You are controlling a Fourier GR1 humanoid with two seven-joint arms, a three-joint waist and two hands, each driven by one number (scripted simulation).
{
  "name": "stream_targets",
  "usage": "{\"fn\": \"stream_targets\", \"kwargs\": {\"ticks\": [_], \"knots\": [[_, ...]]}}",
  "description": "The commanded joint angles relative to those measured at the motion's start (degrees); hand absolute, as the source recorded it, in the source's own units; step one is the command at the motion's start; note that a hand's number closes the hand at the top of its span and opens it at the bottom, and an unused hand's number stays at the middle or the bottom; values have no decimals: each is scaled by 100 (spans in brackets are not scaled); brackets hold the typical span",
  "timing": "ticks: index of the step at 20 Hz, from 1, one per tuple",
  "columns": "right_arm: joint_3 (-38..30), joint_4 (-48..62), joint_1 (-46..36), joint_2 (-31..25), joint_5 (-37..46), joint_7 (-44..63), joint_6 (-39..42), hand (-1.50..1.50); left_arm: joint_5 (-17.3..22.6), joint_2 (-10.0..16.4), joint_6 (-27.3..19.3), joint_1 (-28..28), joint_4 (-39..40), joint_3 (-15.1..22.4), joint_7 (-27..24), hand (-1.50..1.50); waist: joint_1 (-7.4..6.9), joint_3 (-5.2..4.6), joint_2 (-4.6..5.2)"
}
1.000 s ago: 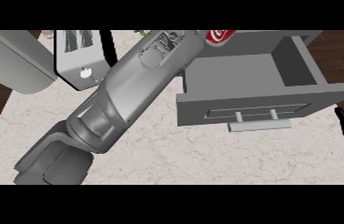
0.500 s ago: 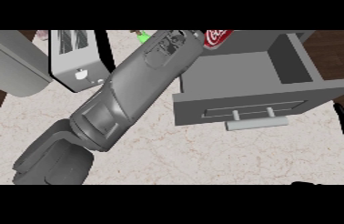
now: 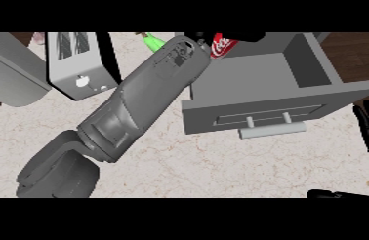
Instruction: Pick up the can, place it into the drawer and close the drawer
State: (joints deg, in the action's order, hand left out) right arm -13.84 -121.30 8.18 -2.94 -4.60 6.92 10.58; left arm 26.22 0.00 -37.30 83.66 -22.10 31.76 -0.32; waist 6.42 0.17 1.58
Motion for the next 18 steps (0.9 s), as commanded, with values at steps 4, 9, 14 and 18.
{"fn": "stream_targets", "kwargs": {"ticks": [4, 9, 14, 18], "knots": [[105, 138, -185, 29, 58, -62, -12, -150, 218, 0, -208, -23, 171, 274, 86, -150, 89, 4, 24], [-55, 34, -231, -123, -103, 100, 34, -150, 367, 0, -670, -256, 174, 316, -285, -150, 161, 0, 41], [22, -169, -198, -80, -69, 224, -15, -150, 526, 0, -580, -302, 174, 374, -405, -150, 62, -6, 14], [259, -353, -56, -16, 450, -104, -49, -150, 698, 0, -779, -388, 112, 389, -512, -150, 93, -8, 22]]}}
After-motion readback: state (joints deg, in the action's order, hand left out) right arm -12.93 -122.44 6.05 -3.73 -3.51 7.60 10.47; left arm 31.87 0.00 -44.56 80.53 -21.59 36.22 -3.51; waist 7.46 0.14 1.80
